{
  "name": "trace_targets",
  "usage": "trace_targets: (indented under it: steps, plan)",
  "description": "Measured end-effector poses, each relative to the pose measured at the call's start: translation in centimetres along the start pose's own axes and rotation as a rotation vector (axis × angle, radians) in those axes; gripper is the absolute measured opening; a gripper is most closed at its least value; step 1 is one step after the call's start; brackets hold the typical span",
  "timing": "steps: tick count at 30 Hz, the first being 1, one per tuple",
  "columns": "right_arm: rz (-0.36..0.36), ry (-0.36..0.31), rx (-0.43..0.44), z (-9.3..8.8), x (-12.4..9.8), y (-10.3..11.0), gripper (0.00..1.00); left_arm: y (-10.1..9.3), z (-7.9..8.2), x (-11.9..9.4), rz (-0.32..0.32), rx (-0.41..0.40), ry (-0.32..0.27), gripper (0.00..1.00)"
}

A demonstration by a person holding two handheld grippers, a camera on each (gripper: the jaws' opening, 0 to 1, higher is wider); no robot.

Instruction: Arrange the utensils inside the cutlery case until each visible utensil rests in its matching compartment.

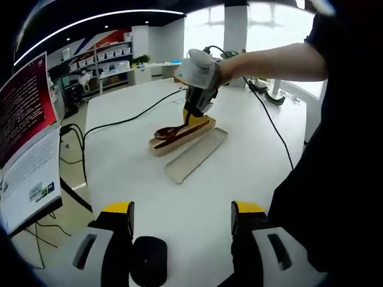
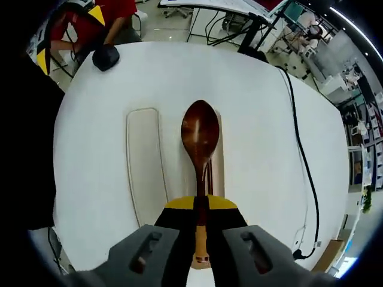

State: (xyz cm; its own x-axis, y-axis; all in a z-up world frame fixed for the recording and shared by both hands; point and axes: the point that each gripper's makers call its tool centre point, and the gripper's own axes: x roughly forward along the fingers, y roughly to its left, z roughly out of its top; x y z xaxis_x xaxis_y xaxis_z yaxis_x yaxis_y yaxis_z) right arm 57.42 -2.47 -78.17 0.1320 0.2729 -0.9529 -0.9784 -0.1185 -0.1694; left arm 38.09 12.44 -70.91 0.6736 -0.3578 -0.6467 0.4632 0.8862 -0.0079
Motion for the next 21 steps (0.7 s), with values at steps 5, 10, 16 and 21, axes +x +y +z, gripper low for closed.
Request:
trace_targets:
  steps: [5, 10, 16, 21]
  plan:
    - [0.013, 0.003, 0.004, -0.1, 0.8, 0.0, 0.01, 0.2, 0.4, 0.4, -0.006, -0.002, -0.002, 0.67]
    - [0.028, 0.001, 0.012, -0.1, 1.3, -0.1, 0.01, 0.5, 0.3, 0.7, -0.008, -0.007, 0.008, 0.67]
    - [0.038, 0.001, 0.015, -0.1, 1.8, -0.1, 0.01, 0.5, 0.5, 1.3, -0.025, 0.0, 0.018, 0.67]
    - [0.044, 0.004, 0.011, -0.3, 2.2, -0.1, 0.01, 0.3, 1.0, 1.7, -0.033, -0.001, 0.012, 0.67]
